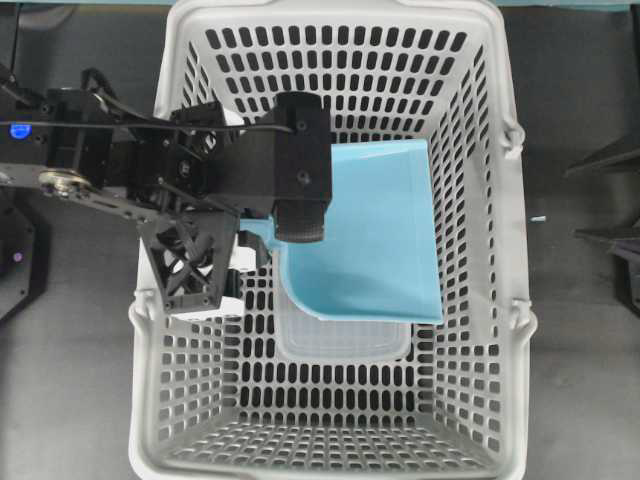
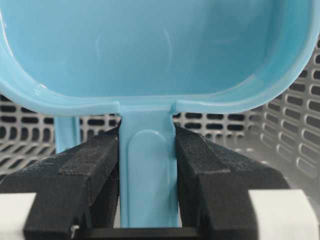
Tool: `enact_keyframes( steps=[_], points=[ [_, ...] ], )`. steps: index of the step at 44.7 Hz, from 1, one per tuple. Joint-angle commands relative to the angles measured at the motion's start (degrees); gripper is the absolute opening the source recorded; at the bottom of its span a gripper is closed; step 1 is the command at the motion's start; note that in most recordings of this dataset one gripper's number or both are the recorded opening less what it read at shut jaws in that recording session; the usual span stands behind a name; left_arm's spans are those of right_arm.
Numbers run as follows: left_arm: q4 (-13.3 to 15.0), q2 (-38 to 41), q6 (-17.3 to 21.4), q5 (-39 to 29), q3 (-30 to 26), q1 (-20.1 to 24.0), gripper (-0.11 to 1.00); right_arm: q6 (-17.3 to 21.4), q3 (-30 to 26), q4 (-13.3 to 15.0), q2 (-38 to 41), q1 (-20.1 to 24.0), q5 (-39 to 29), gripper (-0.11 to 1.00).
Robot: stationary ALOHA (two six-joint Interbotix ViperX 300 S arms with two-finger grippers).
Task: Pick up the dustpan from the shopping basket with the left arm.
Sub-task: 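Lift the dustpan upward out of the basket with the left gripper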
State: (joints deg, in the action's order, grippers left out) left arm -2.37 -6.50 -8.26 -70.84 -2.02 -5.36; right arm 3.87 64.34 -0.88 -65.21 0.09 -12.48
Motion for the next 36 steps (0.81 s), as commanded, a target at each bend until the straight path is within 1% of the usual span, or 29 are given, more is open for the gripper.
enact_keyframes(
  steps=[1,13,26,36],
  points=[
    [-0.18,-1.05,0.0,0.18,-0.79,-0.09,0.28,0.09,-0.62,-0.09,0.35,0.0,0.97,0.74],
    [-0.18,-1.23,-0.09,0.26,-0.26,-0.09,0.28,0.09,-0.35,-0.18,0.35,0.09,0.97,0.74],
    [-0.18,-2.64,0.0,1.23,0.88,-0.09,0.28,2.02,-0.35,-0.09,0.35,0.0,0.97,0.74],
    [-0.18,-3.16,0.09,1.23,0.88,-0.09,0.28,2.02,-0.35,-0.09,0.35,0.09,1.05,0.74]
  ],
)
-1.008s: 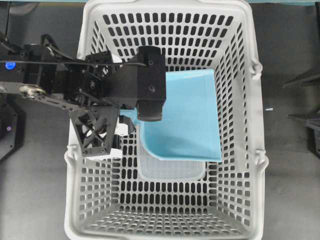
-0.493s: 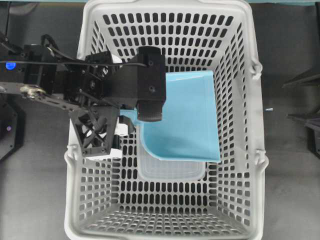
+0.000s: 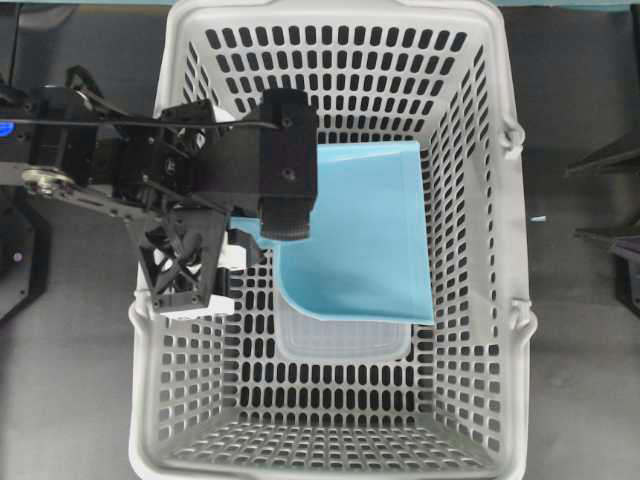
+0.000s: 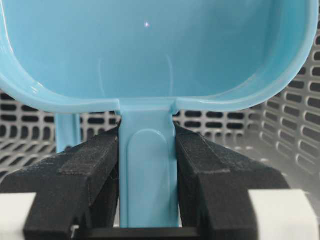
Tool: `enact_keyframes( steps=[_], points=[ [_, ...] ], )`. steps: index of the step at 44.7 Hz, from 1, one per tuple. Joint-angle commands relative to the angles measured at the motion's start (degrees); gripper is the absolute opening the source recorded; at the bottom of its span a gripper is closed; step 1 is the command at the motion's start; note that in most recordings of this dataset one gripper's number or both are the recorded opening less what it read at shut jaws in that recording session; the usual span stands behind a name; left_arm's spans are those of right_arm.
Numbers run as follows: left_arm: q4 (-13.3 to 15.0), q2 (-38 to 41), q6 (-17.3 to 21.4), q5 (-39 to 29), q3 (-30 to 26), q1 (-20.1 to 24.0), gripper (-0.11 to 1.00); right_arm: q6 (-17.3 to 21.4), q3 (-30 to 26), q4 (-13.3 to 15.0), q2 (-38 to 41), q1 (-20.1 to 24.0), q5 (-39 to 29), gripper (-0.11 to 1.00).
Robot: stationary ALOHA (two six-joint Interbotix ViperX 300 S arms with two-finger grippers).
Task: Pick up the dustpan from the shopping basket with the left arm.
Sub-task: 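Lift the dustpan upward out of the basket with the left gripper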
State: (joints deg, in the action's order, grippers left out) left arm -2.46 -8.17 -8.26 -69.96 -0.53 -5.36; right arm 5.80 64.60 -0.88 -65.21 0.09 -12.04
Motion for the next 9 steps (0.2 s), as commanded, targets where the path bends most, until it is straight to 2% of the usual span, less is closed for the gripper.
enact_keyframes(
  steps=[1,9],
  points=[
    [-0.09,-1.49,0.09,0.35,-0.62,-0.09,0.28,0.09,-0.53,-0.09,0.35,0.09,0.62,0.74],
    [-0.18,-1.67,0.26,0.35,-0.53,-0.09,0.28,0.09,-0.53,-0.09,0.35,0.09,0.88,0.74]
  ],
)
